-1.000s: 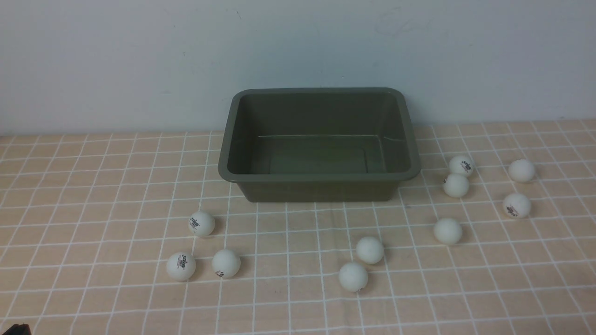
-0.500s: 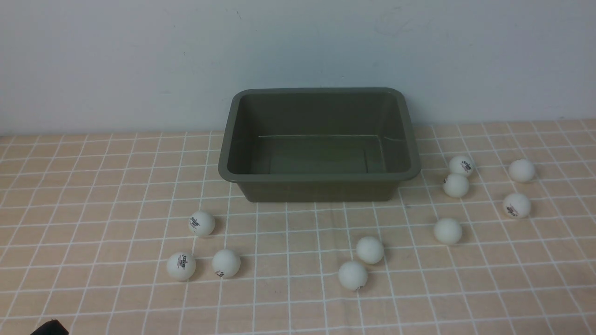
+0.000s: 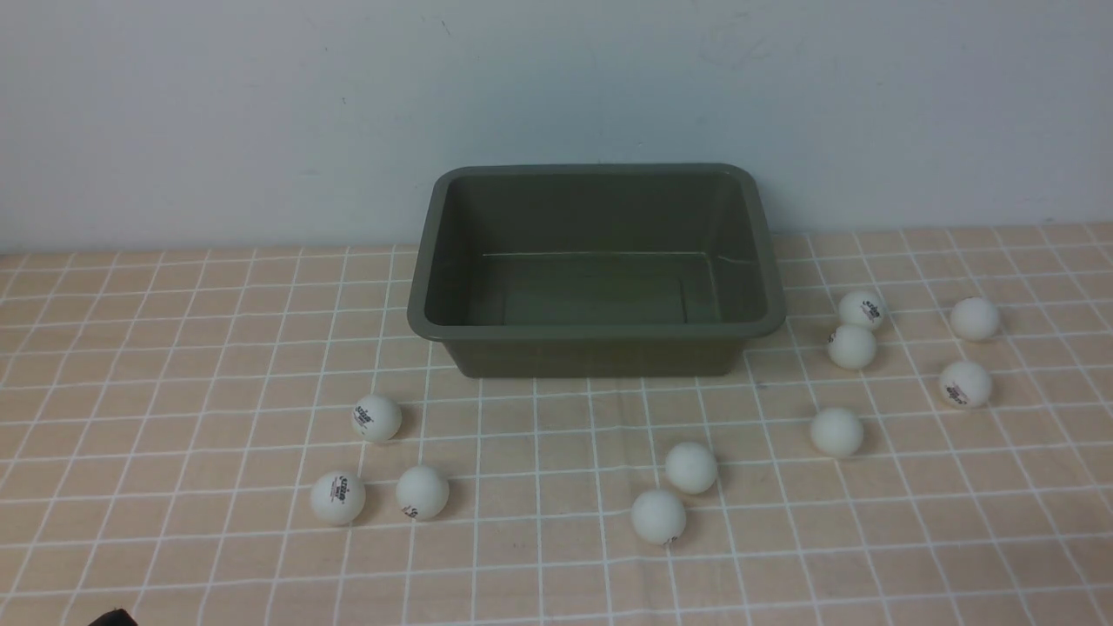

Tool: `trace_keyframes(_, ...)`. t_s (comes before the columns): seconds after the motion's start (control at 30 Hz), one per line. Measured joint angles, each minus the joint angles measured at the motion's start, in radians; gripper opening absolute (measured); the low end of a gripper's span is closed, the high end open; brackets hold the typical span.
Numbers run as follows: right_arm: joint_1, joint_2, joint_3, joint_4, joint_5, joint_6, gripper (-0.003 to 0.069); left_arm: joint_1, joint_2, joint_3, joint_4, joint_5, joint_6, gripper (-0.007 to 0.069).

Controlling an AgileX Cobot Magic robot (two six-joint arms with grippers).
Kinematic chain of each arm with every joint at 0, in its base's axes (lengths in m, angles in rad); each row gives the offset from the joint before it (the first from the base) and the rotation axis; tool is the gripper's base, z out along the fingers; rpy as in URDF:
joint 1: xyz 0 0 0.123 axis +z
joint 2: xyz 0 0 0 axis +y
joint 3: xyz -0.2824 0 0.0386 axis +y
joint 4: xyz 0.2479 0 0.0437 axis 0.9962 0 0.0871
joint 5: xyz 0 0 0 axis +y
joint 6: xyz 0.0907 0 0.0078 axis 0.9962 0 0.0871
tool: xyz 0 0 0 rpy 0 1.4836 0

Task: Put the table tennis balls into the box on the light coffee tablecloth.
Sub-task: 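Reach for and grasp a ping pong ball on the table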

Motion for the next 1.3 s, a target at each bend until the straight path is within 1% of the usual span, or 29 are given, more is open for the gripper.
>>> trace_keyframes(0.03,0.0,0.0,0.0,0.074,-0.027,0.006,-0.0018,0.0,0.0,0.0,-0.018,0.001,0.0,-0.0069)
trace_keyframes(0.07,0.0,0.0,0.0,0.086,-0.03,0.007,-0.0018,0.0,0.0,0.0,-0.021,0.001,0.0,-0.0069)
trace_keyframes(0.1,0.0,0.0,0.0,0.171,-0.046,0.008,-0.0018,0.0,0.0,0.0,-0.042,0.001,0.0,-0.0069)
trace_keyframes(0.2,0.0,0.0,0.0,0.277,-0.067,0.008,-0.0018,0.0,0.0,0.0,-0.08,0.001,0.0,-0.0069)
trace_keyframes(0.27,0.0,0.0,0.0,0.321,-0.092,0.008,-0.0018,0.0,0.0,0.0,-0.098,0.001,0.0,-0.0069)
trace_keyframes(0.37,0.0,0.0,0.0,0.346,-0.117,0.008,-0.0018,0.0,0.0,0.0,-0.137,-0.006,0.0,-0.0069)
trace_keyframes(0.43,0.0,0.0,0.0,0.354,-0.135,0.008,-0.0018,0.0,0.0,0.0,-0.183,-0.037,0.0,-0.0069)
trace_keyframes(0.53,0.0,0.0,0.0,0.403,-0.158,0.008,-0.0018,0.0,0.0,0.0,-0.317,-0.099,-0.001,-0.0069)
trace_keyframes(0.57,0.0,0.0,0.0,0.429,-0.169,0.008,-0.0018,0.0,0.0,0.0,-0.391,-0.124,-0.001,-0.0069)
trace_keyframes(0.6,0.0,0.0,0.0,0.451,-0.179,0.008,-0.0018,0.0,0.0,0.0,-0.429,-0.136,-0.001,-0.0069)
trace_keyframes(0.63,0.0,0.0,-0.001,0.48,-0.192,0.008,-0.0018,0.0,0.0,0.0,-0.507,-0.16,0.0,-0.0069)
trace_keyframes(0.7,0.0,0.0,-0.022,0.526,-0.205,0.006,-0.0018,0.0,0.0,0.0,-0.616,-0.188,0.023,-0.0069)
trace_keyframes(0.73,0.0,0.0,-0.034,0.532,-0.206,0.004,-0.0018,0.0,0.0,0.0,-0.648,-0.198,0.037,-0.0069)
trace_keyframes(0.77,0.0,0.0,-0.072,0.537,-0.207,-0.01,-0.0018,0.0,0.0,0.0,-0.713,-0.208,0.083,-0.0069)
trace_keyframes(0.8,0.0,0.0,-0.106,0.536,-0.208,-0.031,-0.0018,0.0,0.0,-0.002,-0.749,-0.214,0.129,-0.0069)
trace_keyframes(0.87,0.0,0.0,-0.168,0.517,-0.209,-0.083,-0.0018,0.0,0.0,-0.018,-0.789,-0.215,0.224,-0.0069)
trace_keyframes(0.9,0.0,0.0,-0.227,0.486,-0.209,-0.152,-0.0018,0.0,0.0,-0.045,-0.814,-0.219,0.319,-0.0069)
trace_keyframes(0.93,0.0,0.0,-0.252,0.468,-0.208,-0.195,-0.0018,0.0,0.0,-0.06,-0.823,-0.224,0.362,-0.0069)
trace_keyframes(1.03,0.0,0.0,-0.357,0.42,-0.192,-0.333,-0.0018,0.0,0.0,-0.145,-0.853,-0.232,0.576,-0.0069)
trace_keyframes(1.1,0.0,0.011,-0.441,0.403,-0.143,-0.43,-0.0018,0.0,0.0,-0.215,-0.861,-0.228,0.745,-0.0069)
trace_keyframes(1.2,0.0,0.066,-0.521,0.397,-0.037,-0.527,-0.0018,0.0,0.0,-0.287,-0.866,-0.178,0.975,-0.0069)
trace_keyframes(1.23,0.0,0.083,-0.535,0.395,-0.006,-0.537,-0.0018,0.0,0.0,-0.301,-0.869,-0.155,1.008,-0.0069)
trace_keyframes(1.3,0.0,0.155,-0.58,0.383,0.12,-0.59,-0.0018,0.0,0.027,-0.33,-0.871,-0.079,1.079,-0.0069)
